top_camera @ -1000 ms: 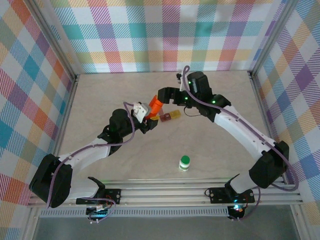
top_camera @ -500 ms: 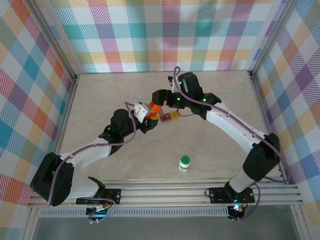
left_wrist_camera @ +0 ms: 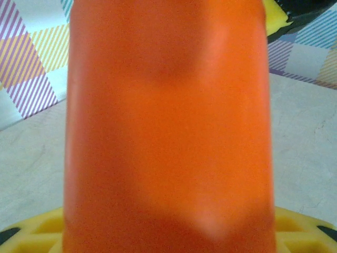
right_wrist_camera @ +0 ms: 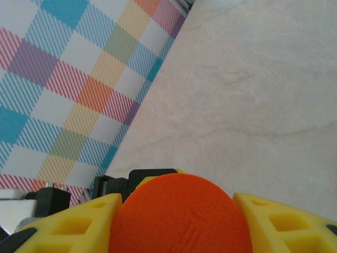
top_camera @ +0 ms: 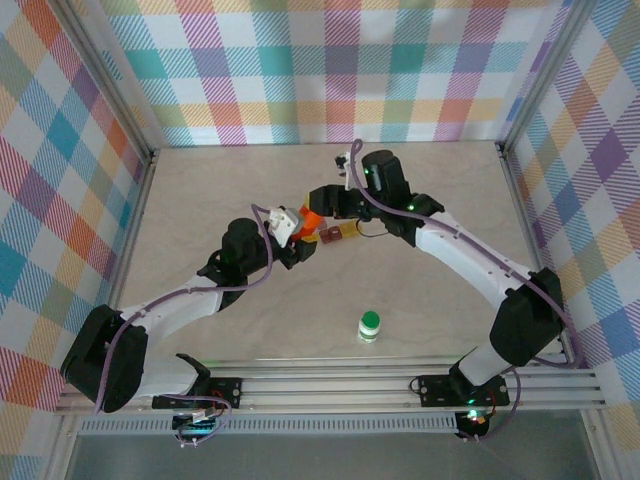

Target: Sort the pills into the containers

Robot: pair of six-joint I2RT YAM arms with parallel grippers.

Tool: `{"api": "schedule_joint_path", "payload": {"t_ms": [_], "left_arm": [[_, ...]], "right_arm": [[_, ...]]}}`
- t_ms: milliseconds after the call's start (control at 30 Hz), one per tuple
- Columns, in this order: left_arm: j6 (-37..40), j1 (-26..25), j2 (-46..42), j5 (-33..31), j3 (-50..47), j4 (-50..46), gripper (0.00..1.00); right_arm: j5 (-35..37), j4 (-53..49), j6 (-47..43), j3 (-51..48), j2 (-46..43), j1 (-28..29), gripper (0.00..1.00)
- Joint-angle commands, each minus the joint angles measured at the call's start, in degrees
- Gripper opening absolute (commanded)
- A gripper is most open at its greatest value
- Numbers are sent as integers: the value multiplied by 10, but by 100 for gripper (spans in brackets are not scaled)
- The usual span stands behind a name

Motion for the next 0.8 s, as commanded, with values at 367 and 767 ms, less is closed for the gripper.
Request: {"api": "schedule_joint_path", "payload": {"t_ms": [367, 767], "left_arm": [[78, 10, -59, 244, 19, -71, 0], [99, 10, -69, 294, 19, -116, 0]], "right_arm": [[-334, -131, -527, -46, -69, -52, 32], [-419, -329, -797, 57, -55, -68, 31]]}}
